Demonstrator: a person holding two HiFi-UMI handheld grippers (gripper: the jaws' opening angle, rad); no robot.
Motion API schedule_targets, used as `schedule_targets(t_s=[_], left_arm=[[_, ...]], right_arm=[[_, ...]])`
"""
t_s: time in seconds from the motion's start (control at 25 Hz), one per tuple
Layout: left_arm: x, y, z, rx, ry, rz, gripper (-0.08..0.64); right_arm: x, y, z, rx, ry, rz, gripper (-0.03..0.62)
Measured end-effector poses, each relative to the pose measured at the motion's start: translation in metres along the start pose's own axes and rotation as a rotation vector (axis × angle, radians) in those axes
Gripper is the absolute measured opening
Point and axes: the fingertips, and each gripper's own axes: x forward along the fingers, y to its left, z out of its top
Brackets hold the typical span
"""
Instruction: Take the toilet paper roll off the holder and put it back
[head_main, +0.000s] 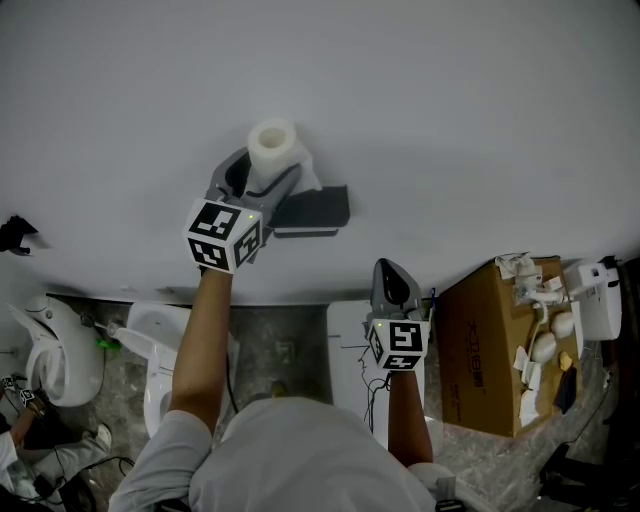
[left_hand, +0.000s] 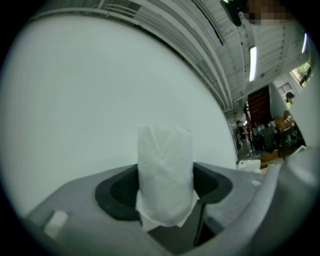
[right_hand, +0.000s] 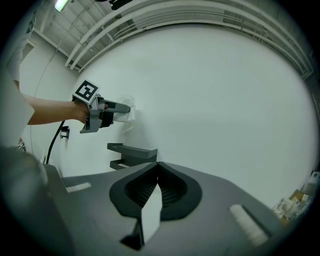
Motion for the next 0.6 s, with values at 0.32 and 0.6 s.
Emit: schedule_targets(t_s=[0.32,0.6], left_arm=[[0.003,-0.003,-0.028,-0.031,0.032,-0.012,0.311],[0.006,-0.002,-0.056,-0.046,0.069,-0.017,0.311]], right_arm=[[0.003,0.001,-0.003,0.002,0.006,-0.001,0.002],[0.004,-0.003,-0.006,0.005,0.015,-0.01,0.002]])
